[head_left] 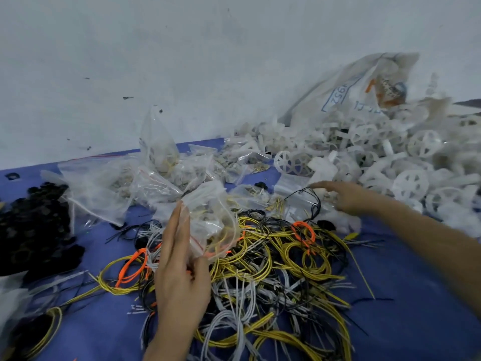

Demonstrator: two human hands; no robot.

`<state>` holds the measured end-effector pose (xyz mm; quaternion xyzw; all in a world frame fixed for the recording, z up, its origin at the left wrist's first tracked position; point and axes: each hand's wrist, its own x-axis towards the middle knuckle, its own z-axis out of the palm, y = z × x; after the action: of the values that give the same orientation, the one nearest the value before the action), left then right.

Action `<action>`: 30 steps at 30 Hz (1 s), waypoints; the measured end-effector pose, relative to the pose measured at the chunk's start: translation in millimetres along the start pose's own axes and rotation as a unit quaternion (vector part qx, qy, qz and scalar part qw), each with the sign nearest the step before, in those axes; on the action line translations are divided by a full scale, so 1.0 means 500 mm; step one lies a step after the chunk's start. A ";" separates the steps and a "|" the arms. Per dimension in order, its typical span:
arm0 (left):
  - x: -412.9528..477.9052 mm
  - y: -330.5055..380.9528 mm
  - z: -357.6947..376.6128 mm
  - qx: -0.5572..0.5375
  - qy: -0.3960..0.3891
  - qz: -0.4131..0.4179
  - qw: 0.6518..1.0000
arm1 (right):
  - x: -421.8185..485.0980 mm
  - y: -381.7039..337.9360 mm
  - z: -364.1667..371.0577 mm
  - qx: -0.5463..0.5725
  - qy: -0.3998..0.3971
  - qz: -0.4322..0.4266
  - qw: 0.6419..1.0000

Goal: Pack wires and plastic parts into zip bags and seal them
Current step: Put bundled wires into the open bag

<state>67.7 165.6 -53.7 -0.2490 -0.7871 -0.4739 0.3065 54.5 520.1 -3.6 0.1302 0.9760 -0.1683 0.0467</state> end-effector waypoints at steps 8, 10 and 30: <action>0.004 -0.015 0.000 0.014 0.017 -0.002 1.000 | -0.038 0.086 -0.143 0.210 0.231 0.106 0.944; 0.007 -0.015 0.000 0.017 0.016 -0.008 1.000 | -0.042 0.108 -0.139 0.105 0.233 0.168 0.952; 0.002 -0.008 -0.002 -0.015 0.000 -0.044 0.999 | 0.009 0.075 -0.018 -0.132 0.159 0.190 0.960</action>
<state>64.8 162.9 -55.0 -0.2187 -0.7903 -0.4985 0.2813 59.9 558.2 -7.4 0.3314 0.9415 -0.0027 -0.0614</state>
